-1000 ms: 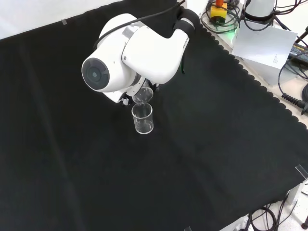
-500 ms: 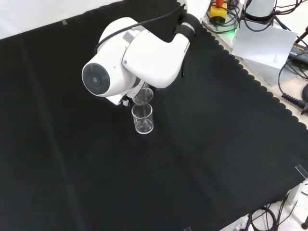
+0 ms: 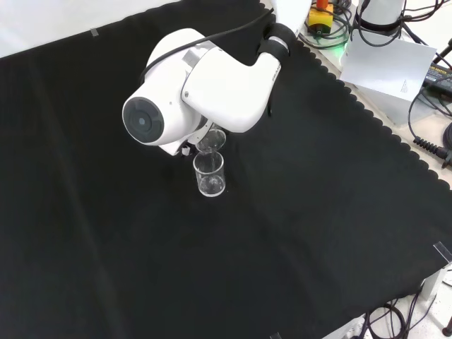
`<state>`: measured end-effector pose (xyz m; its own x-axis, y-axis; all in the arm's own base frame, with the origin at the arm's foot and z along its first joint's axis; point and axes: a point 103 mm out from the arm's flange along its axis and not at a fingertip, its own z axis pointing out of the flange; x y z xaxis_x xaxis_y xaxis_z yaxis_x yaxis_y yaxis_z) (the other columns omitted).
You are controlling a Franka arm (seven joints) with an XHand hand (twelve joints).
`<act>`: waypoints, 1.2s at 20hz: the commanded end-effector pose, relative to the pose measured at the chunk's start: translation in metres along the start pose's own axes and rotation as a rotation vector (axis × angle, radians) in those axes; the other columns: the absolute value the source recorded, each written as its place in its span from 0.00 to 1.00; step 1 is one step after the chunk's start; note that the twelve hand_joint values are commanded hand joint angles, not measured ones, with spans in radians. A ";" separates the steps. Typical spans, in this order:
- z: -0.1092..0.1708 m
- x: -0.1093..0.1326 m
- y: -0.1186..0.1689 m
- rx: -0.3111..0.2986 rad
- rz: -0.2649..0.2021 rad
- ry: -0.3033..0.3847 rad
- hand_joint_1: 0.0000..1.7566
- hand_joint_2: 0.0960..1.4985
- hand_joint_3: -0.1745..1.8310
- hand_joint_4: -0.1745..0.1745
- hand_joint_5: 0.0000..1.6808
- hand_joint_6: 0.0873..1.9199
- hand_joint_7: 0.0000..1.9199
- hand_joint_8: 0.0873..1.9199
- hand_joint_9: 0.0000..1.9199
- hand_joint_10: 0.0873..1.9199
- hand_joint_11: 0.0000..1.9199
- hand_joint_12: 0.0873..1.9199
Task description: Pour the water from the handheld beaker into the one on the table.
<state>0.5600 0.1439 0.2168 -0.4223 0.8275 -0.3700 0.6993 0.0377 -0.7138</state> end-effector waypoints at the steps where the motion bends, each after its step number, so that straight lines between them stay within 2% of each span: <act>1: -0.002 0.000 -0.002 0.002 -0.001 -0.007 0.80 0.46 0.36 0.00 0.67 0.41 0.57 0.47 0.66 0.34 0.61 0.36; 2: -0.006 0.008 -0.002 -0.004 -0.025 -0.016 0.80 0.46 0.36 0.00 0.67 0.41 0.57 0.47 0.66 0.34 0.61 0.36; 4: -0.008 0.012 -0.001 0.001 -0.027 -0.024 0.80 0.46 0.36 0.00 0.67 0.41 0.57 0.47 0.66 0.34 0.61 0.36; 6: -0.005 0.006 -0.002 -0.005 -0.042 -0.019 0.80 0.46 0.36 0.00 0.67 0.41 0.57 0.47 0.66 0.34 0.62 0.36; 11: -0.002 -0.004 -0.004 0.017 -0.008 -0.024 0.80 0.46 0.36 0.00 0.67 0.41 0.57 0.47 0.66 0.34 0.62 0.36; 13: -0.005 0.003 -0.006 0.023 0.010 -0.033 0.80 0.45 0.36 0.00 0.67 0.41 0.57 0.47 0.66 0.34 0.62 0.36; 20: -0.006 0.005 -0.006 0.035 0.017 -0.041 0.80 0.45 0.36 0.00 0.67 0.41 0.57 0.47 0.66 0.34 0.62 0.36; 24: -0.007 0.006 -0.006 0.028 0.002 -0.037 0.80 0.45 0.36 0.00 0.67 0.41 0.57 0.47 0.66 0.34 0.62 0.36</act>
<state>0.5570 0.1532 0.2219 -0.4410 0.8038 -0.3992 0.6848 0.0139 -0.7286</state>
